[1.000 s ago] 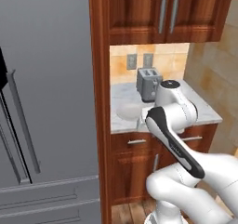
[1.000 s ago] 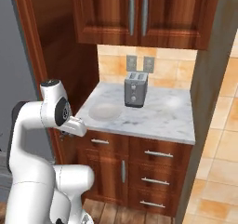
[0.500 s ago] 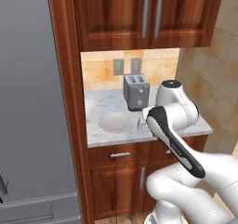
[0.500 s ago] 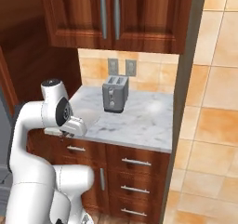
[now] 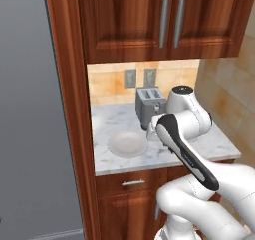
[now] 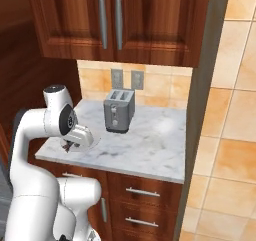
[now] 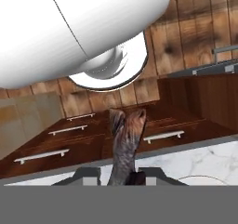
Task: Take the fish from the oven and place it on the plate on the counter.
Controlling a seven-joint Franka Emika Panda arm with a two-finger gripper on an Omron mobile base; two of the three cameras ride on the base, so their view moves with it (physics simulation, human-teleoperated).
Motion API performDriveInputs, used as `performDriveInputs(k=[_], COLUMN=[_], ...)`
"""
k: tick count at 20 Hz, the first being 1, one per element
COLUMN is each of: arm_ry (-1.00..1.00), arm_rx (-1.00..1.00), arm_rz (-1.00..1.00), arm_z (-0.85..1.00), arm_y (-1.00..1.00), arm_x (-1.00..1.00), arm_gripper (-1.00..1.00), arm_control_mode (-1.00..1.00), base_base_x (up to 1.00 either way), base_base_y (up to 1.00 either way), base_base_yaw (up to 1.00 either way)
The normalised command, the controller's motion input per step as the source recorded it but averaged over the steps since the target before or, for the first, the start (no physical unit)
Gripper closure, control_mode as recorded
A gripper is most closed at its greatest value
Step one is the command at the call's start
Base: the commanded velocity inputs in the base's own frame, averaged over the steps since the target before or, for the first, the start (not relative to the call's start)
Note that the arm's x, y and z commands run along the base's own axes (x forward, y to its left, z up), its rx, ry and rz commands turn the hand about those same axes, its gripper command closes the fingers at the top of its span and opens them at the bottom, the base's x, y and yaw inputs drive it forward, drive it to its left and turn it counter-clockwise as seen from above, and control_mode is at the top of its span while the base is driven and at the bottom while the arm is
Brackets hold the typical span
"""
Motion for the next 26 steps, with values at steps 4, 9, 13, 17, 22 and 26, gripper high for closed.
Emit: performDriveInputs(k=[4, 9, 13, 17, 22, 26], arm_ry=[0.00, 0.00, 0.00, 0.00, 0.00, 0.00], arm_rx=[0.00, 0.00, 0.00, 0.00, 0.04, 0.05], arm_rz=[0.00, 0.00, 0.01, 0.06, 0.28, 0.43], arm_z=[0.00, 0.00, 0.00, 0.00, 0.00, -0.02], arm_y=[0.00, 0.00, 0.00, 0.00, -0.12, -0.22], arm_x=[0.00, 0.00, 0.02, 0.13, 0.01, 0.03], arm_gripper=[1.00, 1.00, 1.00, 1.00, 1.00, 1.00], arm_control_mode=[1.00, 1.00, -1.00, -1.00, -1.00, -1.00], base_base_x=[0.48, 0.31, 0.13, 0.00, 0.00, 0.00], base_base_y=[-0.01, 0.00, 0.00, 0.00, 0.00, 0.00], base_base_yaw=[0.00, 0.00, 0.00, 0.00, 0.00, 0.00])
